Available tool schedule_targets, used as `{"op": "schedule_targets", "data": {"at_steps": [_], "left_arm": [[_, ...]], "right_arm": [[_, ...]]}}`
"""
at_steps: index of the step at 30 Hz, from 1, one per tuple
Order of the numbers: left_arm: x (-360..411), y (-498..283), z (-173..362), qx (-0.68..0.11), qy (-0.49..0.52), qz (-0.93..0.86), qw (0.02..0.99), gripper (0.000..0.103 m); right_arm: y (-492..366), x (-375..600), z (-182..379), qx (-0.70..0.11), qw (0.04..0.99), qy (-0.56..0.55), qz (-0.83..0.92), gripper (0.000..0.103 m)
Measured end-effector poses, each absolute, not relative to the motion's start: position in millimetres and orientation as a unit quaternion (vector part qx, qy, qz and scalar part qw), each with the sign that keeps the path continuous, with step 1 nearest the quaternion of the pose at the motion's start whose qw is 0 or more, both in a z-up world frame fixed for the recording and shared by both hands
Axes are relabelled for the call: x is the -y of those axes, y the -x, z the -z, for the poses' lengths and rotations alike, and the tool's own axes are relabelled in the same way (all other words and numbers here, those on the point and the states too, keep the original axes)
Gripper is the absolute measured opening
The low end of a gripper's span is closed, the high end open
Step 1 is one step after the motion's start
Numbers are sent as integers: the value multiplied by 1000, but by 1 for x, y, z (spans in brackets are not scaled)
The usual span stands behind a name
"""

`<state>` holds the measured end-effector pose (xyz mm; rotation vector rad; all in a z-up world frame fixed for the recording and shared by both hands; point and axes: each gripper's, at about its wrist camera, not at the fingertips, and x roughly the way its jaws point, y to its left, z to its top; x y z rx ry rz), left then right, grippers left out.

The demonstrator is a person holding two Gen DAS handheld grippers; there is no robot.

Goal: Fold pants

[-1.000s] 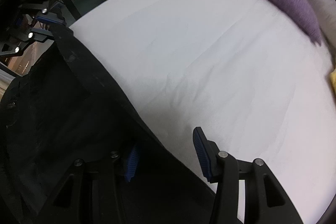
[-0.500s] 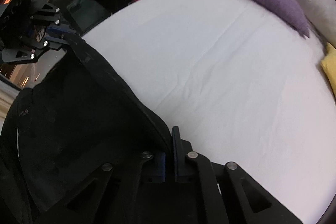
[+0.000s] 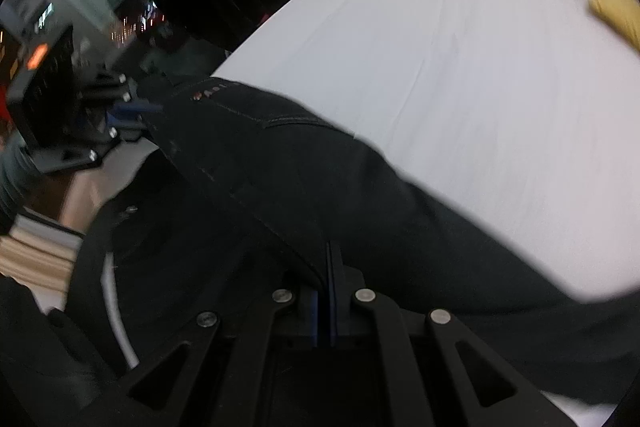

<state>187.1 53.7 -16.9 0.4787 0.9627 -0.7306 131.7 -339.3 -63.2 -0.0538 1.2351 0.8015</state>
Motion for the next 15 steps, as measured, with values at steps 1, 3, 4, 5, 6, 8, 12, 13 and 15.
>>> {"op": "schedule_targets", "data": {"at_steps": [1,3,4,5,6,8,12,13,15], "left_arm": [[-53,-177,19,-450,-226,342,793,12],[-52,-157,24,-457,-227,348,786,12],[-52,-148,26,-461,-227,350,783,12],[-52,-138,29,-465,-227,353,780,12],[-51,-131,31,-468,-228,355,777,12],[-51,-115,36,-474,-228,358,772,12],[-50,-87,45,-482,-228,366,762,12],[-51,-79,45,-480,-232,373,759,12],[-52,-70,45,-478,-242,378,755,12]], "right_arm": [[-123,343,66,-567,738,11,-367,4],[-109,349,67,-572,732,-7,-369,4],[-106,352,66,-574,730,-19,-370,4],[-104,355,66,-576,728,-32,-370,4],[-98,359,65,-578,727,-40,-369,4],[-87,357,65,-582,724,-30,-369,4],[-75,347,66,-589,720,0,-366,4],[-73,345,64,-589,721,6,-366,4],[-72,338,62,-586,725,32,-361,4]]}}
